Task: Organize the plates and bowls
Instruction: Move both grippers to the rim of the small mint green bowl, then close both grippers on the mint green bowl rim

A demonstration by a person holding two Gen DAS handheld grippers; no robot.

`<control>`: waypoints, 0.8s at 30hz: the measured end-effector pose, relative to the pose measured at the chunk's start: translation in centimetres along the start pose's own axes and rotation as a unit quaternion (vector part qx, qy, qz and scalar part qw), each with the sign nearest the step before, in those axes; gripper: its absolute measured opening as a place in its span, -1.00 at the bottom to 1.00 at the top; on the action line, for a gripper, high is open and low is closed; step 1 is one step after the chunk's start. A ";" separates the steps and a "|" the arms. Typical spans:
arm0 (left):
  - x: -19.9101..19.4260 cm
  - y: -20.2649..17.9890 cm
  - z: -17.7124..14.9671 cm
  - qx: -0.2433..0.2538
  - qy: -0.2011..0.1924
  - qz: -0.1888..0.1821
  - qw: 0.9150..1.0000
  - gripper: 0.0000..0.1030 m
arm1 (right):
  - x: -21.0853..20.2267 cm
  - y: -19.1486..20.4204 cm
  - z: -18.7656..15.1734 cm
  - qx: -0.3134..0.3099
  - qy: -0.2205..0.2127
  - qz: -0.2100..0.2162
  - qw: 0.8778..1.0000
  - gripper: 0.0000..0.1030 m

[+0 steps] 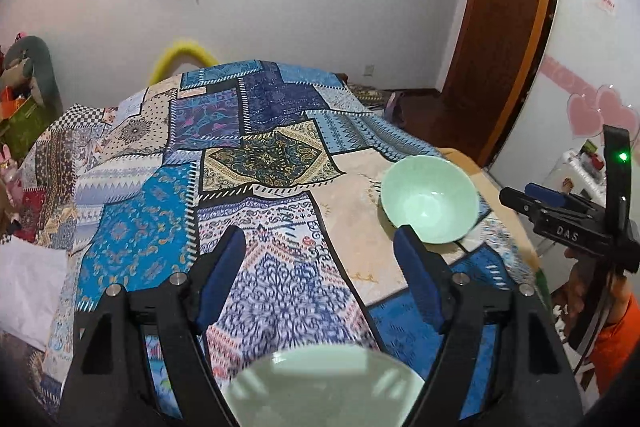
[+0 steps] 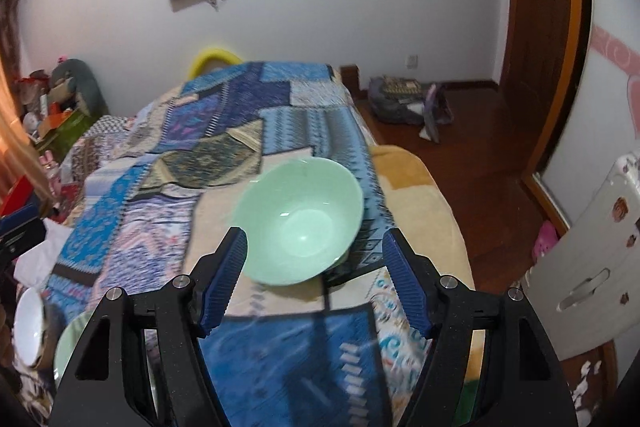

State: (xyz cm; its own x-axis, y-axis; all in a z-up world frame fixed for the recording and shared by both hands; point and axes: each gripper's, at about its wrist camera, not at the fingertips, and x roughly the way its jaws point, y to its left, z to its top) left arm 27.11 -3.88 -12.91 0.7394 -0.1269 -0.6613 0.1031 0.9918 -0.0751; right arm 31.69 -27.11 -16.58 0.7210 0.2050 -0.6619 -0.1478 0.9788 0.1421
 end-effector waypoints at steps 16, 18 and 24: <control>9.0 -1.5 0.6 0.037 0.058 -0.037 0.997 0.48 | 9.8 -3.2 -0.5 0.049 0.097 0.017 0.994 -0.66; 9.3 -1.7 0.6 0.043 0.066 -0.042 0.996 0.48 | 10.0 -3.0 -0.6 0.045 0.100 0.018 0.994 -0.72; 10.6 -2.6 0.4 0.059 0.092 -0.039 0.993 0.49 | 10.2 -2.0 -1.3 0.014 0.105 0.034 0.994 -0.72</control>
State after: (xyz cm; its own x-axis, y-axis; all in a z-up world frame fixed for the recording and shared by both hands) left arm 34.94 -7.75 -19.36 0.5936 -0.1883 -0.7824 0.2403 0.9694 -0.0510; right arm 38.50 -26.98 -24.55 0.5522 0.2704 -0.7886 -0.1707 0.9626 0.2105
